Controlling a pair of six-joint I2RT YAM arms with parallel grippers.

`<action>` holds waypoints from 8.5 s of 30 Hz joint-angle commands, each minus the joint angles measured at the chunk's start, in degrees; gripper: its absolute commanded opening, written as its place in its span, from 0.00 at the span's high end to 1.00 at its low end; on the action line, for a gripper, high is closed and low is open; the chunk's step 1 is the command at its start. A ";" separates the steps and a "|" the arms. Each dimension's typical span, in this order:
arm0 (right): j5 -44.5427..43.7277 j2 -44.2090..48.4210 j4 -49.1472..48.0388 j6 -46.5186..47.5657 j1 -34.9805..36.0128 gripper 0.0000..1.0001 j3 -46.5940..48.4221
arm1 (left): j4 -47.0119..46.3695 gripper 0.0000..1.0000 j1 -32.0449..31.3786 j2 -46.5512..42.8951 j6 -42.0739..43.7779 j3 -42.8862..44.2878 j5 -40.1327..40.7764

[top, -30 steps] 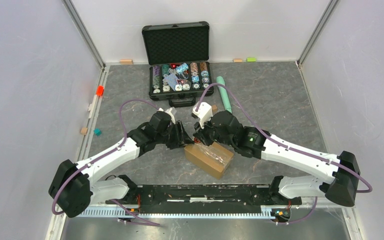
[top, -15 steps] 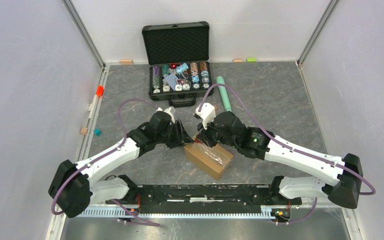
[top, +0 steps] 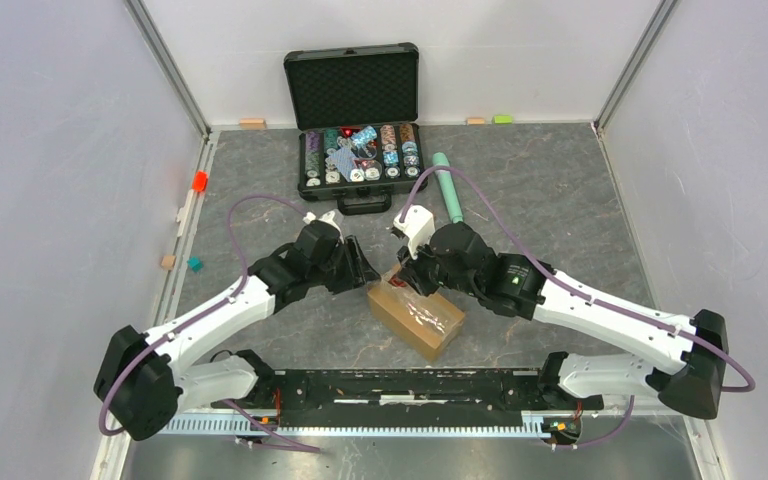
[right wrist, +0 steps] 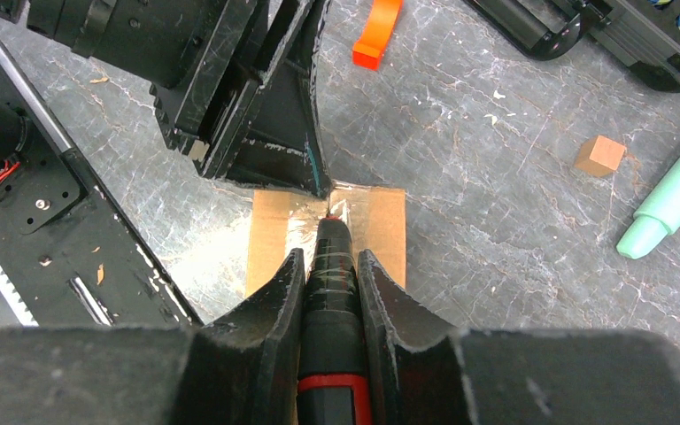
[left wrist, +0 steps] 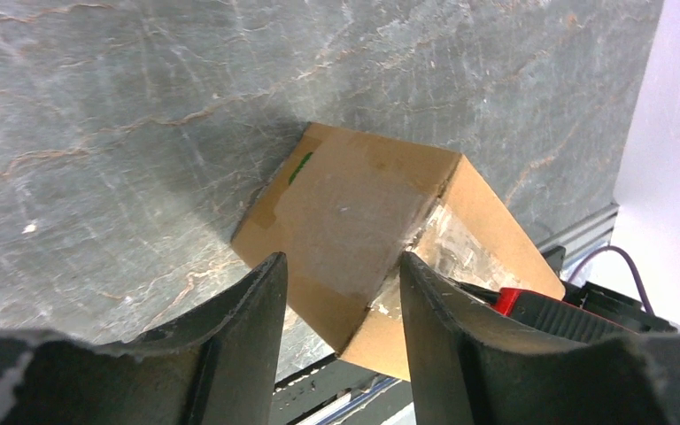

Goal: Unpack the express box

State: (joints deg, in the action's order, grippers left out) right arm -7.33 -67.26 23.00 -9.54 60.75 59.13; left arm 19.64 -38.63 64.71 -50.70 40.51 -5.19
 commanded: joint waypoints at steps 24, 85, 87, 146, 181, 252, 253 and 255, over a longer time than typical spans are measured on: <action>-0.05 7.32 -2.10 -3.51 0.33 1.00 -7.32 | -33.38 0.39 -10.52 2.47 -27.71 -3.71 7.55; -2.69 6.97 -3.93 -8.55 0.71 1.00 -12.53 | -14.93 0.41 -6.63 8.41 -11.22 -4.99 17.47; -4.04 5.59 -9.05 -10.15 0.68 1.00 -12.12 | -13.42 0.40 -3.44 8.21 -7.32 -1.61 15.23; -20.43 -0.79 -25.19 -9.50 7.43 1.00 -12.02 | -40.62 0.22 -0.12 3.87 -30.11 -13.47 -3.17; -15.50 -0.06 -6.31 -6.90 9.45 1.00 -0.84 | -16.78 0.22 -0.92 2.46 -22.83 -16.78 11.70; -13.89 -7.00 -3.72 -4.26 9.65 1.00 2.38 | -25.53 0.20 6.41 6.16 -14.63 -13.44 -0.91; -13.73 -7.02 -3.23 -4.23 9.61 1.00 2.31 | -25.61 0.20 6.50 6.22 -14.53 -13.53 -1.03; -13.33 -7.36 -2.33 -4.01 9.73 1.00 1.85 | -25.54 0.20 6.55 6.33 -14.50 -13.55 -1.08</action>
State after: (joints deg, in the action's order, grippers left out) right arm -24.12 -74.83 13.93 -13.67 69.65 59.68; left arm -16.19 -32.69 67.59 -68.47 30.41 -9.67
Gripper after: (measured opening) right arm 0.274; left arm 0.802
